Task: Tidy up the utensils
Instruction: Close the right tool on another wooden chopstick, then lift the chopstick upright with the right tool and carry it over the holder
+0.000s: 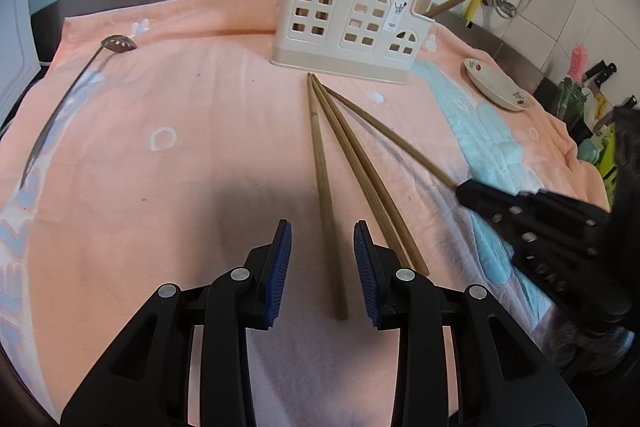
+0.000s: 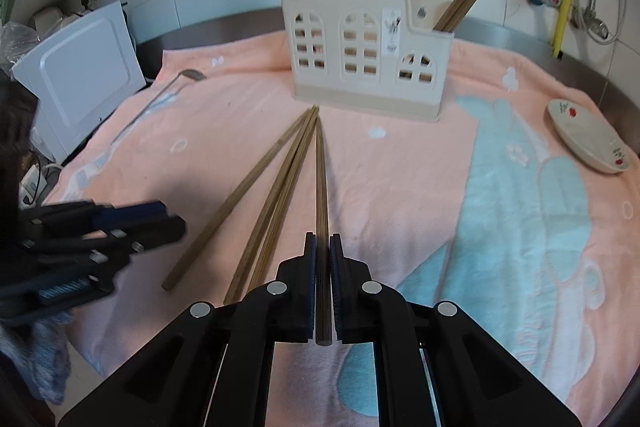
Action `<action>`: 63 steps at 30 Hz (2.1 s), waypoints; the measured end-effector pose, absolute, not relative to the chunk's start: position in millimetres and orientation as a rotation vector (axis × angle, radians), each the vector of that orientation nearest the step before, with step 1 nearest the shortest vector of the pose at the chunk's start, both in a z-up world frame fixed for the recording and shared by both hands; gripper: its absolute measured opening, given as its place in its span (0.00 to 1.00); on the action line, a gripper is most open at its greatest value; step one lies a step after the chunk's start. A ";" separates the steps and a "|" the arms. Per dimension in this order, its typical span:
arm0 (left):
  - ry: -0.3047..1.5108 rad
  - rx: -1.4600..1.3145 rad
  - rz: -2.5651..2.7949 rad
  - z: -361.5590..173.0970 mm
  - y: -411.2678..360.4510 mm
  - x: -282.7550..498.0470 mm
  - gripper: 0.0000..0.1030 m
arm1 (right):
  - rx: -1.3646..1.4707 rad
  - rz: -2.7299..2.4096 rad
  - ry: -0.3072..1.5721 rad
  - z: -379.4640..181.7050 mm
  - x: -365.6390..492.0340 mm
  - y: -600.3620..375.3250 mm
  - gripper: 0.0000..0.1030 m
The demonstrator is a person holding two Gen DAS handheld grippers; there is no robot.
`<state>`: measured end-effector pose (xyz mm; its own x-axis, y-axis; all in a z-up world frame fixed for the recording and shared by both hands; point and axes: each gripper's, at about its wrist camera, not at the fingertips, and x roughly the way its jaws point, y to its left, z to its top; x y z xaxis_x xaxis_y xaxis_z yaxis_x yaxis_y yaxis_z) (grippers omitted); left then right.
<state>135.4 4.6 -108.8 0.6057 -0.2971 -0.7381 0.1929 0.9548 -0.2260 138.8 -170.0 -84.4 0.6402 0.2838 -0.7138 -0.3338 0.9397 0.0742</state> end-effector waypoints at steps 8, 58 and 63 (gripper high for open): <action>0.907 -0.124 -0.279 -121.6 -7.4 148.7 0.27 | -0.060 0.355 0.740 -60.5 132.1 -177.1 0.06; 0.774 0.111 -0.321 1.7 -7.7 169.3 0.06 | -0.032 0.358 0.582 61.8 166.5 -223.6 0.06; 0.758 0.071 -0.317 5.6 -4.2 175.4 0.06 | -0.042 0.366 0.576 66.7 168.7 -220.2 0.06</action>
